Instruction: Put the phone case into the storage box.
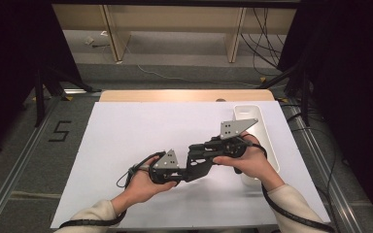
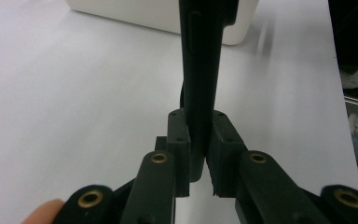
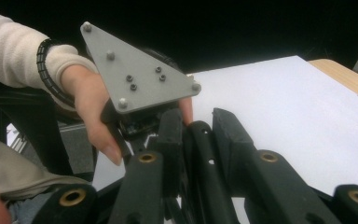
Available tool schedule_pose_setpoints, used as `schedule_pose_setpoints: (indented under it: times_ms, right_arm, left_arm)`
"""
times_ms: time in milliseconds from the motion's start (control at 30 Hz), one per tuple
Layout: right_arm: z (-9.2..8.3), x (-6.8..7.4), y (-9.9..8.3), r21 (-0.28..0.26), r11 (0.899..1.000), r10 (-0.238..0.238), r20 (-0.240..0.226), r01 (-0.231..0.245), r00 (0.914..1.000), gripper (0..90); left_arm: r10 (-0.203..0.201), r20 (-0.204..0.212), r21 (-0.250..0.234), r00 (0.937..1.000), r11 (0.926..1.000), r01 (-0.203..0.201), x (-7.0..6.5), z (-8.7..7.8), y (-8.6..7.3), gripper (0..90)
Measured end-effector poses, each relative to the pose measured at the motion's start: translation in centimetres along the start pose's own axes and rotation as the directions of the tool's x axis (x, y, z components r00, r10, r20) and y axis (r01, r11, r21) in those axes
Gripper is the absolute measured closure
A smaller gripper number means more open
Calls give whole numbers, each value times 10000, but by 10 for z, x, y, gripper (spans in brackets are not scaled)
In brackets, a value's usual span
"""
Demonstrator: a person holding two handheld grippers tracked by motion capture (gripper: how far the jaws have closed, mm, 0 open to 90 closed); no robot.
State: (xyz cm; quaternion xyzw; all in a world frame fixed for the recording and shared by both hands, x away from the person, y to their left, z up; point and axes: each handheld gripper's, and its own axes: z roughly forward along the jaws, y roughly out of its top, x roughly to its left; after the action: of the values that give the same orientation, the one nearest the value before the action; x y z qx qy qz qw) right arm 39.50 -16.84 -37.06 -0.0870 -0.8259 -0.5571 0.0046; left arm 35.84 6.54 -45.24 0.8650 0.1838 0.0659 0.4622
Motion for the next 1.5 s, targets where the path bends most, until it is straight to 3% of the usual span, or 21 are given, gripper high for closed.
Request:
schedule_pose_setpoints:
  times_ms: [133,333,400,433,600,767,1067,1100,1133,1267,1500]
  right_arm:
    - [0,-1,0,-18,10000,-42,196,43,9998,636]
    - [0,-5,-1,-433,9989,198,469,-178,9987,415]
    - [-1,-5,-1,-485,9987,212,564,-185,9982,400]
    - [-2,-5,-1,-710,9971,320,808,-263,9962,349]
    - [-6,-6,-1,-977,9948,411,1144,-299,9926,328]
    - [-11,-2,-8,-1334,9894,820,1813,-581,9800,233]
    - [-14,5,-18,-1290,9888,1057,2530,-747,9617,169]
    - [-14,6,-20,-1321,9882,1101,2640,-771,9582,163]
    - [-14,7,-23,-1328,9876,1197,2898,-840,9496,150]
    - [-11,8,-26,-1430,9863,1254,3251,-824,9373,106]
    - [-4,9,-30,-1241,9892,1177,3596,-776,9257,41]
  left_arm:
    - [-65,-111,-7,9999,10000,65,0,-1,0,806]
    - [-169,-329,-77,9993,9998,167,0,-3,1,806]
    - [-170,-338,-30,9993,9999,169,1,-4,1,807]
    - [-256,-446,-66,9987,9997,254,1,-5,1,807]
    - [-415,-652,-149,9970,9991,406,2,-6,2,806]
    - [-641,-954,-186,9934,9979,626,4,-8,2,806]
    - [-985,-1494,-300,9839,9950,951,7,-11,2,806]
    - [-1082,-1578,-333,9815,9940,1042,7,-12,2,805]
    - [-1185,-1693,-388,9784,9928,1135,8,-12,1,805]
    - [-1374,-1935,-487,9714,9903,1303,9,-14,2,805]
    - [-1686,-2228,-527,9602,9856,1609,10,-14,2,805]
